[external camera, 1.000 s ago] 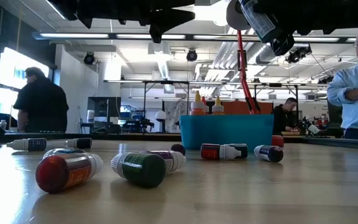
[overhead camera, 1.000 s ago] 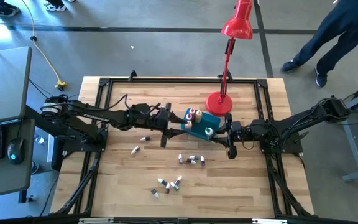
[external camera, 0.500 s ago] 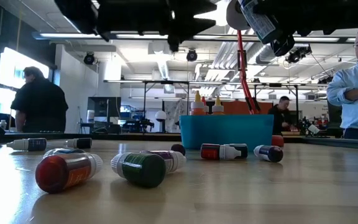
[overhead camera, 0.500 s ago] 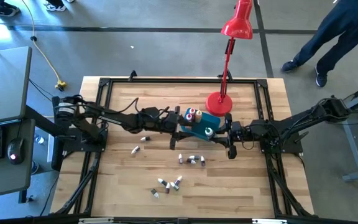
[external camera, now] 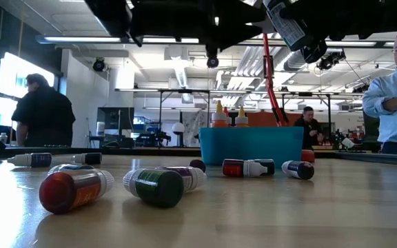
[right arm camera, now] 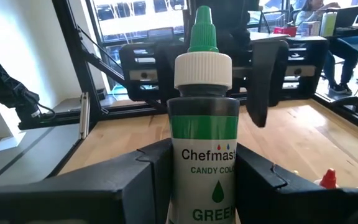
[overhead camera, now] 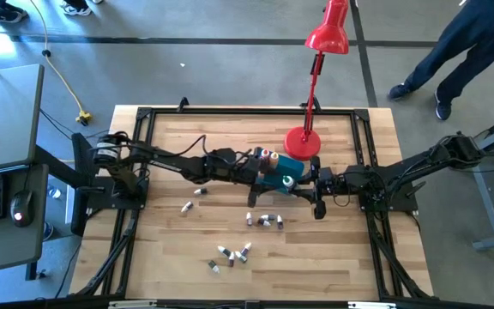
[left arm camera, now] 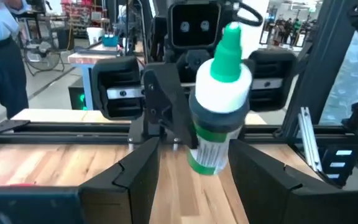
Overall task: Pick & Place food coloring
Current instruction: Put the big green food coloring bottle into the blue container
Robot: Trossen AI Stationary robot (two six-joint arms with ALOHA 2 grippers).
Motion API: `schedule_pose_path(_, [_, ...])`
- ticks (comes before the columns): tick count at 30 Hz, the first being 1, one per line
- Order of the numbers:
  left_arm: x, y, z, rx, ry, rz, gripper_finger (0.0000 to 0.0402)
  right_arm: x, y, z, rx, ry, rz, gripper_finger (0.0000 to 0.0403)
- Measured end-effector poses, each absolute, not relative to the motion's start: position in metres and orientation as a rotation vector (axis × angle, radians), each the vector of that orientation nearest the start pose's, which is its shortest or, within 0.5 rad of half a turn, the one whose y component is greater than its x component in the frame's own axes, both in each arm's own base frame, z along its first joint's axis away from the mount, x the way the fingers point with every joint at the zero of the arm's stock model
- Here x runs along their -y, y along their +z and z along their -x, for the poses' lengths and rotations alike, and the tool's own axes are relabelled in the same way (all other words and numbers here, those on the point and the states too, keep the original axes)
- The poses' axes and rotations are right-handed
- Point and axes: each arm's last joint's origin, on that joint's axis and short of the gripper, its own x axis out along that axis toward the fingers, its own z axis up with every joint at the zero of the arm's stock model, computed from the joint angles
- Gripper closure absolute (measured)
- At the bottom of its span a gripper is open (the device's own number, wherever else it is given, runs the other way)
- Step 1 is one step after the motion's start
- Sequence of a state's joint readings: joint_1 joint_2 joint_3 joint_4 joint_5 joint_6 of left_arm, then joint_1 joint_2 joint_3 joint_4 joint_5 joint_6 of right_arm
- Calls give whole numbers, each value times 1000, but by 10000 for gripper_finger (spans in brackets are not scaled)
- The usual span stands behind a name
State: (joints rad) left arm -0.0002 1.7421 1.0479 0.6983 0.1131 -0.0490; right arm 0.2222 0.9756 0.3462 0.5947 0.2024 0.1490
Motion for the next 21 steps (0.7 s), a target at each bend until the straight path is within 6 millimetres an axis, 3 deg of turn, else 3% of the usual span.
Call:
schedule_pose_path(5, [3,251,-396,1,-116,47,213,-39,222,-198,-45,11,-139,279])
schedule_pose_path(21, [4,255,-396,36,-120,25,213,-38,224,-198,-33,-4,-146,279])
